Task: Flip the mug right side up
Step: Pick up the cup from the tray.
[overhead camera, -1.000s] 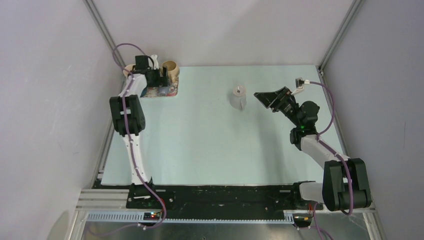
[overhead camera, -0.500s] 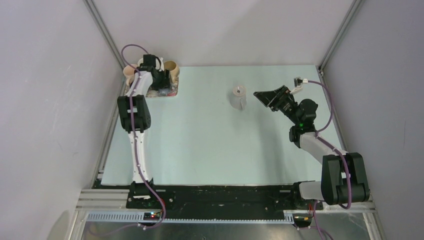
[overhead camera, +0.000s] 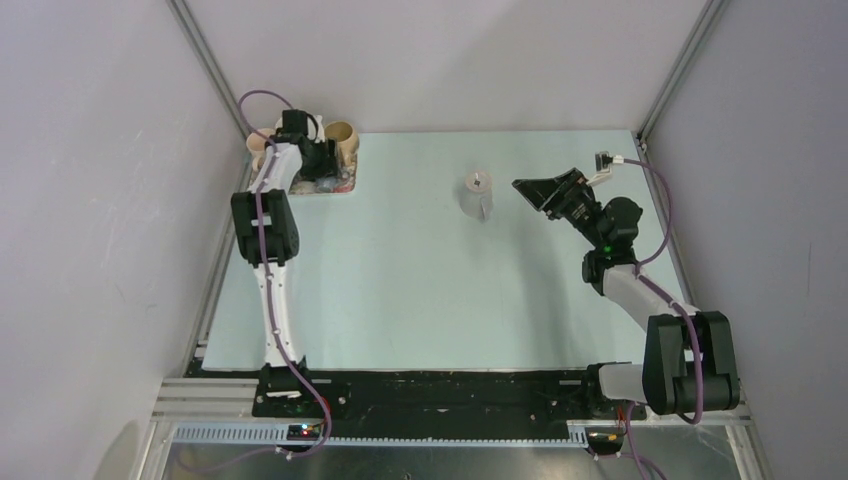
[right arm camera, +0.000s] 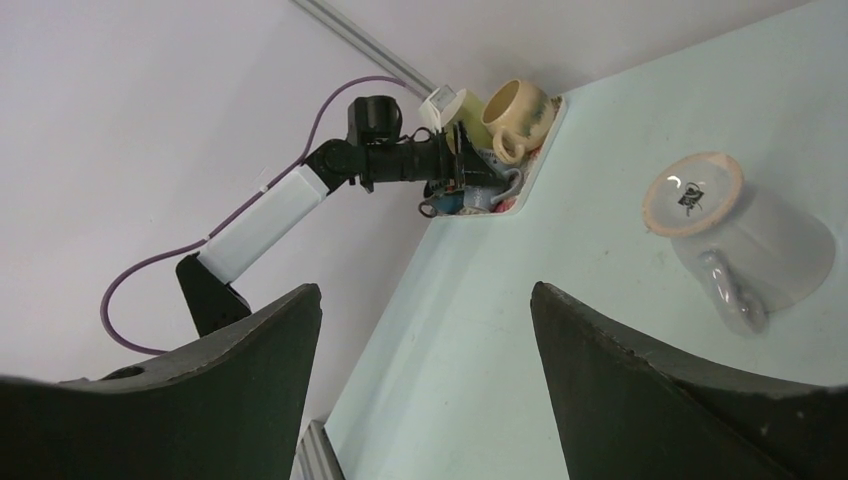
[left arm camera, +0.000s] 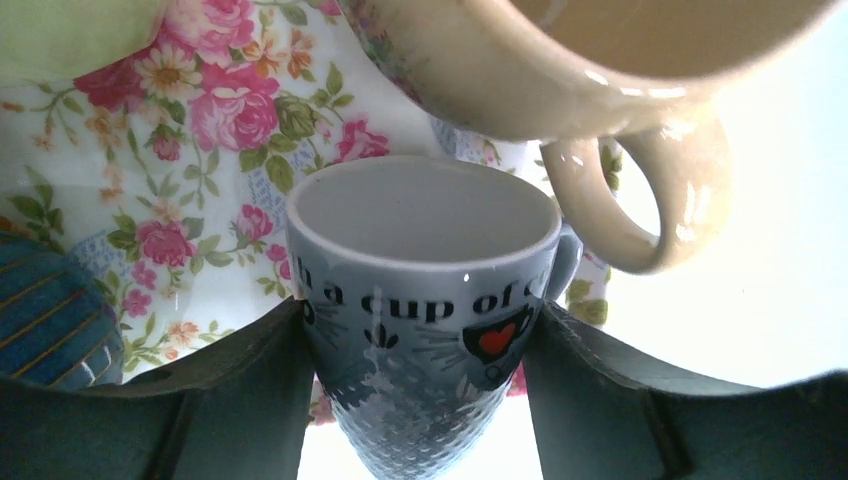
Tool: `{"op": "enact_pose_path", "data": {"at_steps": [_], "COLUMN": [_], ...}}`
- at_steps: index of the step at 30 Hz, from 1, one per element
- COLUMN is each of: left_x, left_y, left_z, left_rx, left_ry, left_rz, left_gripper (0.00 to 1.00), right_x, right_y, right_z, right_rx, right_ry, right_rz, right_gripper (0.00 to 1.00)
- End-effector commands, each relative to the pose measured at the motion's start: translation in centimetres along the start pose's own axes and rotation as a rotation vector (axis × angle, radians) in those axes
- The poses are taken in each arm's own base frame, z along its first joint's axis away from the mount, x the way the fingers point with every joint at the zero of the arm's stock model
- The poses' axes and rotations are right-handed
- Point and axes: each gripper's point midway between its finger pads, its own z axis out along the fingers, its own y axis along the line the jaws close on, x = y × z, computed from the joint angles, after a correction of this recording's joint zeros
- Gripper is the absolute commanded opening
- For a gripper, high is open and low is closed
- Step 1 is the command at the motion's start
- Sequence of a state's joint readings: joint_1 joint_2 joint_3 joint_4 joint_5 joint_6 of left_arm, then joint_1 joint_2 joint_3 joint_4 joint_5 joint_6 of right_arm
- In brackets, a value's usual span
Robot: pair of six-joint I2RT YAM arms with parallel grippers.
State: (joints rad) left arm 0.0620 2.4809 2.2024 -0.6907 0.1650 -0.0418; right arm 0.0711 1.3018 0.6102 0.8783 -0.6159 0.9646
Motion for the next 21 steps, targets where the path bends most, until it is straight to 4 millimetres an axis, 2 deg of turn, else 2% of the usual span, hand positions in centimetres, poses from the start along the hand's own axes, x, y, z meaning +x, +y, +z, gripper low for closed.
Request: {"op": "enact_pose_path", "data": {"at_steps": [1,5,6,7,8,9,10,11,12,13,14,15,16,17,18,19,20,21], "left_x": [-2.1,-4.0,-3.6,-4.2,-3.7,-4.1,-3.3,-3.5,-2.5,-2.5,-1.2,-0.1,0.9,2.0,3.0,4.2,5.3,6.3], "left_y": [-2.5,-4.6,-5.0,-6.0,-6.5,-7.9,-8.5,-9.9,-10.5,-12.2,-12.9,-14.3,-16.5,-17.4,-19.2,-20.0,-21.7,-22.4], "left_z": [-6.2,-11.2,-11.6,-13.3,-13.7,-15.6,-15.9,-17.9,-18.1,-20.3,-20.5,-21.9,-22.8,-24.1,-24.9,-26.1,-26.9,-27.9], "left_rx": [0.132,0.241,0.261,0.308,0.334,0.396,0.426,0.475,0.500,0.547,0.580,0.608,0.659,0.681,0.727,0.749,0.796,0.818], "left_ry": [-0.051,-0.133,-0.131,-0.160,-0.156,-0.185,-0.173,-0.201,-0.188,-0.218,-0.202,-0.210,-0.208,-0.215,-0.212,-0.218,-0.214,-0.218], "left_rz": [0.026,0.097,0.116,0.133,0.140,0.159,0.164,0.191,0.210,0.254,0.283,0.332,0.378,0.418,0.453,0.483,0.518,0.542], "left_gripper": [0.00,0.00,0.00,0.00,0.00,0.00,0.00,0.00,0.00,0.00,0.00,0.00,0.00,0.00,0.00,0.00,0.00,0.00], "right_x": [-2.1,-2.2,-2.2,-2.3,-2.0,-2.1,-1.7,-1.7,-1.2,-0.8,0.1,0.6,1.6,2.3,3.3,4.1,4.5,5.5], "right_y": [3.4,4.0,4.4,4.9,5.3,6.1,6.6,7.6,8.0,8.9,8.9,10.0,9.4,10.5,9.7,10.7,10.3,10.8], "right_z": [0.2,0.2,0.1,0.2,0.2,0.4,0.5,0.8,0.9,1.2,1.3,1.7,1.8,2.2,2.4,2.7,3.0,3.1], "right_rx": [-0.083,-0.100,-0.112,-0.123,-0.141,-0.164,-0.186,-0.211,-0.233,-0.257,-0.262,-0.290,-0.273,-0.295,-0.271,-0.291,-0.267,-0.276], "right_ry": [-0.032,-0.017,-0.007,-0.003,0.017,0.026,0.052,0.068,0.098,0.125,0.171,0.197,0.243,0.273,0.314,0.339,0.359,0.383], "right_rz": [-0.095,-0.118,-0.129,-0.137,-0.145,-0.156,-0.168,-0.179,-0.197,-0.205,-0.218,-0.237,-0.251,-0.266,-0.286,-0.308,-0.337,-0.350], "right_gripper": [0.81,0.81,0.81,0.80,0.79,0.78,0.76,0.75,0.74,0.73,0.70,0.69,0.68,0.67,0.66,0.66,0.65,0.65]}}
